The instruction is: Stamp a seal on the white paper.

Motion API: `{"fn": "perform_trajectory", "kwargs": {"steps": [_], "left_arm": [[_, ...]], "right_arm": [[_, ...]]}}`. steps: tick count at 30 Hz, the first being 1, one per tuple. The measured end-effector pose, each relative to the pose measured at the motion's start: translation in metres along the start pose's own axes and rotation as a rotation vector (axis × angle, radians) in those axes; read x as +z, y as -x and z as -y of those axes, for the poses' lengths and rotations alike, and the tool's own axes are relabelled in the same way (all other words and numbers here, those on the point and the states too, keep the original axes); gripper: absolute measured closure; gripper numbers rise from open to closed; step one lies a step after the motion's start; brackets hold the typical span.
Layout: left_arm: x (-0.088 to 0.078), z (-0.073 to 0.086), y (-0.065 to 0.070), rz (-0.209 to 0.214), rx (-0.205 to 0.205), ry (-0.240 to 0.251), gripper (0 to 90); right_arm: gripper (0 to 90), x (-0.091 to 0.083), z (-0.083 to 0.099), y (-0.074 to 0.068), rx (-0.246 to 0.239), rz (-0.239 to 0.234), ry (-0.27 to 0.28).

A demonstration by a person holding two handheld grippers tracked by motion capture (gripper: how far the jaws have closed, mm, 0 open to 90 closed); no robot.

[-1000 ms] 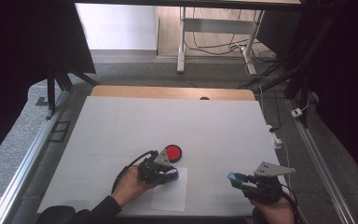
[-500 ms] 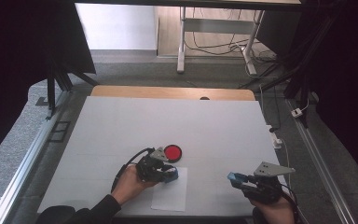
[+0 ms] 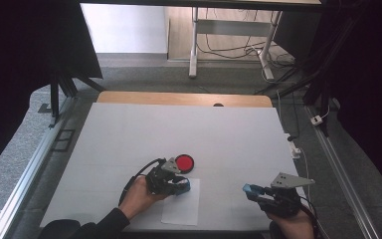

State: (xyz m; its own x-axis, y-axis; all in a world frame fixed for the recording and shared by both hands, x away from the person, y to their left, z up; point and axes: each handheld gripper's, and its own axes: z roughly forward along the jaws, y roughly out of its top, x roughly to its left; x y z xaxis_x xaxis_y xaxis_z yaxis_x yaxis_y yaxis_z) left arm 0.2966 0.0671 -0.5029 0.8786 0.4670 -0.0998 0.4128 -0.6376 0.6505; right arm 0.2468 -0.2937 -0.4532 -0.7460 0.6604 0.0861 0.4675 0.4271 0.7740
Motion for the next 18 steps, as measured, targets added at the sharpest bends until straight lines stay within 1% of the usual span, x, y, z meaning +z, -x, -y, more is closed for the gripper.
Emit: {"fn": "perform_trajectory", "kwargs": {"steps": [3,6,9,15,18], "left_arm": [[0.0,-0.001,0.003,-0.02,0.021,-0.012,70.7],[0.0,0.0,0.002,-0.015,0.011,-0.008,70.7],[0.0,0.0,-0.001,0.005,-0.009,0.001,70.6],[0.0,0.001,-0.011,0.061,-0.054,0.009,70.6],[0.0,0.002,-0.012,0.063,-0.059,0.016,70.5]], "right_arm": [[69.0,0.0,0.0,0.0,0.0,0.0,0.0],[69.0,0.0,0.0,0.0,0.0,-0.001,0.0],[69.0,0.0,0.0,0.0,-0.001,0.0,-0.002],[69.0,0.0,0.0,0.0,0.001,-0.001,-0.004],[69.0,0.0,0.0,0.0,0.001,-0.001,-0.003]]}}
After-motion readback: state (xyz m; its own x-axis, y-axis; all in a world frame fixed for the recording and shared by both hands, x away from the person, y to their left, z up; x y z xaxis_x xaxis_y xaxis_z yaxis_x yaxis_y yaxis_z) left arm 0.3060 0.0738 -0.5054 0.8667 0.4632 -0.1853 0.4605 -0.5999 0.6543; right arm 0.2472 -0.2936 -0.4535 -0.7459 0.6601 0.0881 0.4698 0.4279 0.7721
